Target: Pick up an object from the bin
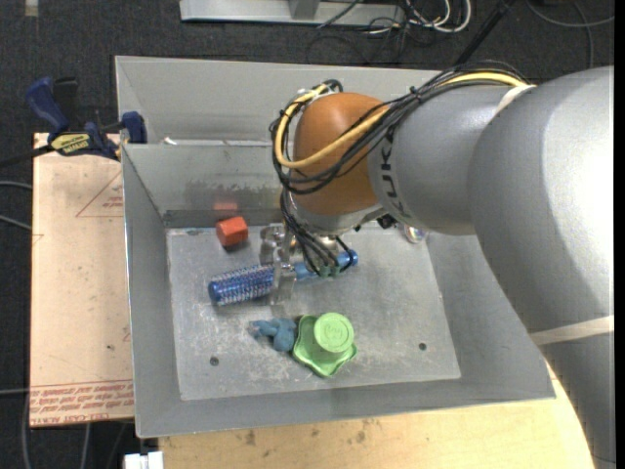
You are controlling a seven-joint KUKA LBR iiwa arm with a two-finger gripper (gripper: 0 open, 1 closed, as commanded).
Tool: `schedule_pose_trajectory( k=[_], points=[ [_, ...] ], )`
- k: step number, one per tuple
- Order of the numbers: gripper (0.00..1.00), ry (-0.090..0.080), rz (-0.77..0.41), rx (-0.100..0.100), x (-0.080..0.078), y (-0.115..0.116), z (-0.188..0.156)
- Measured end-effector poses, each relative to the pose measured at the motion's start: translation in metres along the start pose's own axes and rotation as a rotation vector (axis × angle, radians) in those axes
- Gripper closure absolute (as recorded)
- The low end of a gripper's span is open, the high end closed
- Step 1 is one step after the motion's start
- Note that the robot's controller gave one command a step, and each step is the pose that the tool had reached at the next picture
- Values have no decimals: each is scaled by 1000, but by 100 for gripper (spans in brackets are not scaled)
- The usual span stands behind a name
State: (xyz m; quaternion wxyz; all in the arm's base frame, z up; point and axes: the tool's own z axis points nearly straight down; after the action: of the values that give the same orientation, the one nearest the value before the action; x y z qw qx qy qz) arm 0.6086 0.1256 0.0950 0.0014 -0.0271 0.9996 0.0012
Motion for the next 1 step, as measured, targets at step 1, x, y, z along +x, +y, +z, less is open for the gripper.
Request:
schedule_pose_trajectory(
  k=[1],
  points=[
    [100, -6, -18, 0, 2, 10, -104]
  ],
)
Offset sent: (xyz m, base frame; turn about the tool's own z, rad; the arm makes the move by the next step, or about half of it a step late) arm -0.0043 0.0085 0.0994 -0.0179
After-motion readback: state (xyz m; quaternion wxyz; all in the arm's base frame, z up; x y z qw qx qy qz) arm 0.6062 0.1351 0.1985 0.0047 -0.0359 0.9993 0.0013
